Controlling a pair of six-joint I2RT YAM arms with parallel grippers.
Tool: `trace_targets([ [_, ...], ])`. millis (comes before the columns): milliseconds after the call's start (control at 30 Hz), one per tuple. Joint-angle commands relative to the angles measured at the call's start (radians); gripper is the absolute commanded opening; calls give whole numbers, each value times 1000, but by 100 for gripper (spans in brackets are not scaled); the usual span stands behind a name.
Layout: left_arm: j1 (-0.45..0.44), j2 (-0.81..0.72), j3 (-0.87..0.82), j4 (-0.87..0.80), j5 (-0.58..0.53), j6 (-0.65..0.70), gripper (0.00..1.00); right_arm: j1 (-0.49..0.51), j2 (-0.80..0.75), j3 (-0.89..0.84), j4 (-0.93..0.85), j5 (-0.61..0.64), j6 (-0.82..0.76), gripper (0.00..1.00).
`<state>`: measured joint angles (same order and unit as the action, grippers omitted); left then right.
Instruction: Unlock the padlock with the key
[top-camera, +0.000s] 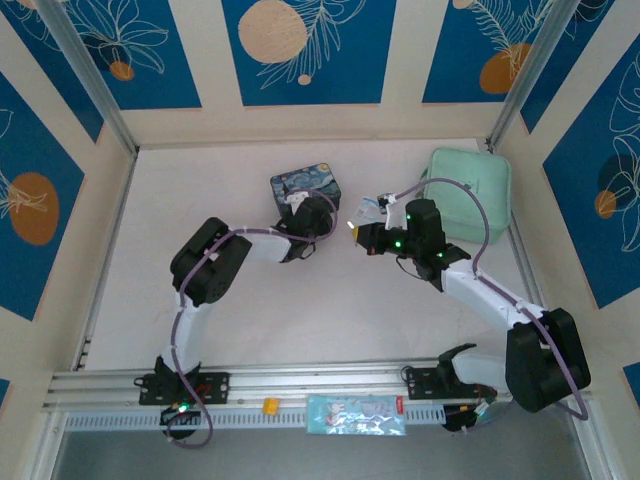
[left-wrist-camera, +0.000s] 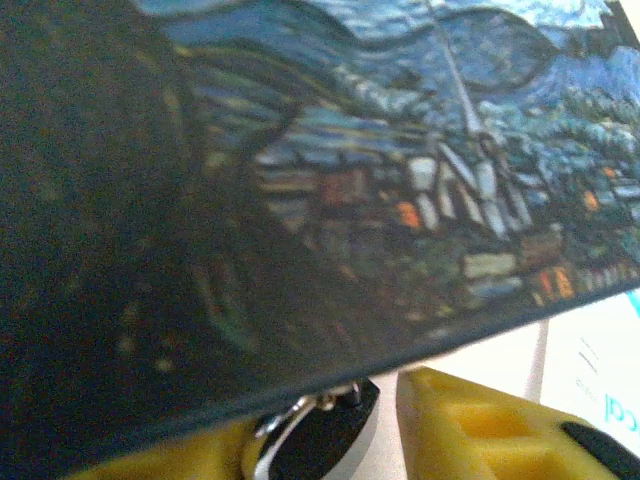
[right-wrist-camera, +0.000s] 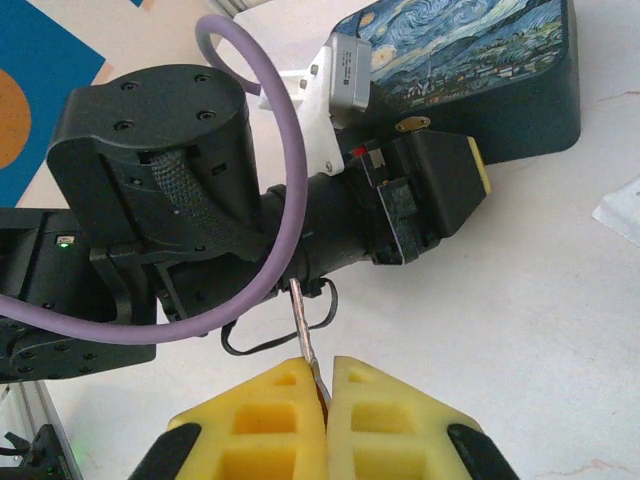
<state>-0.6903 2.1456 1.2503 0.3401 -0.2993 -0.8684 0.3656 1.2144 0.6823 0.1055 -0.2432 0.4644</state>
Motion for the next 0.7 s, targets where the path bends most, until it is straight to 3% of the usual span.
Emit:
trace_targets([
  [0, -2, 35, 19, -2, 7, -12, 30, -8, -32, -24, 16, -12, 11, 0],
  [200, 15, 1, -56, 72, 39, -32, 12, -14, -13, -35, 22, -30, 13, 0],
  [433, 35, -109, -200, 169, 111, -50, 4, -8, 58, -37, 60, -76, 28, 0],
  [667, 71, -229, -361, 325, 223, -160, 0, -2, 134, -28, 96, -114, 32, 0],
])
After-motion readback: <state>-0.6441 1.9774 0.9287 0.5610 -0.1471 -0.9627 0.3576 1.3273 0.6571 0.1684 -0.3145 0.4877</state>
